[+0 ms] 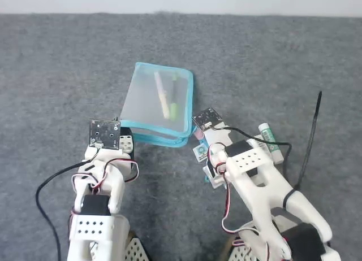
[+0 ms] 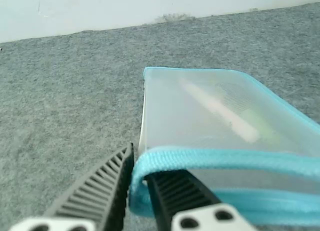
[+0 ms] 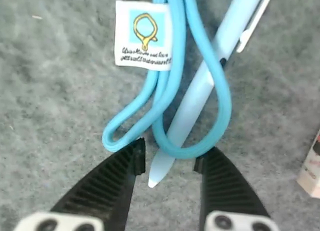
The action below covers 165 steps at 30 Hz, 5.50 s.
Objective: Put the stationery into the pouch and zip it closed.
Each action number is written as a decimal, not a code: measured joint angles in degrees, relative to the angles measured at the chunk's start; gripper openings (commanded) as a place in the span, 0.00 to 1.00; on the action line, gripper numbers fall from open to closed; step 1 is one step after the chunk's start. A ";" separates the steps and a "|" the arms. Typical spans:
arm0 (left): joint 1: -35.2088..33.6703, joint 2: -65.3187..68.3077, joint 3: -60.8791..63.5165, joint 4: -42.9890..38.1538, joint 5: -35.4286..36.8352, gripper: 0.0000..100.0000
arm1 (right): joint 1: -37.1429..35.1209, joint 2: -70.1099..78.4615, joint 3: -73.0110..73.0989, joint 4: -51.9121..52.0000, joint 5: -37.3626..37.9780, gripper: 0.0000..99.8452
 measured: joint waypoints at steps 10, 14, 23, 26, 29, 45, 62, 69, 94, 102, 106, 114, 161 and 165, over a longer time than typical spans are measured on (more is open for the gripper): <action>0.00 0.00 0.00 0.00 0.00 0.01 | 12.13 12.66 -6.86 0.62 1.41 0.01; 0.00 0.00 0.00 0.00 0.00 0.01 | 22.51 13.27 -10.64 4.31 1.49 0.01; 0.00 0.00 0.00 0.00 0.00 0.01 | 32.62 6.77 -11.52 5.63 3.87 0.01; 0.00 0.00 0.00 0.00 0.00 0.01 | 32.62 3.69 -11.52 6.59 5.19 0.01; 0.00 0.00 0.00 0.00 0.00 0.01 | 32.62 0.79 -11.52 9.58 7.82 0.02; 0.00 0.00 0.00 0.00 0.00 0.01 | 27.16 0.26 -11.52 13.89 10.99 0.13; 0.00 0.00 0.00 0.00 0.00 0.01 | 26.90 8.44 -10.11 7.21 8.44 0.13; 0.00 0.00 0.00 0.00 0.00 0.01 | 28.75 8.53 -9.49 7.30 8.44 0.13; 0.00 0.00 0.00 0.00 0.00 0.01 | 39.21 1.93 -8.26 9.23 11.60 0.01; 0.00 0.00 0.00 0.00 0.00 0.01 | 29.89 -18.73 -16.00 26.29 11.60 0.01; 0.00 0.00 0.00 0.00 0.00 0.01 | 19.78 -26.64 -17.67 32.88 13.01 0.01; 0.00 0.00 0.00 0.00 0.00 0.01 | -1.93 -33.41 -17.76 39.65 19.34 0.01; 11.43 0.00 0.00 1.23 -0.53 0.01 | -7.12 17.41 -55.56 30.42 2.73 0.22; 11.52 0.00 0.00 1.23 -0.88 0.01 | -5.63 14.15 -55.65 31.03 3.60 0.19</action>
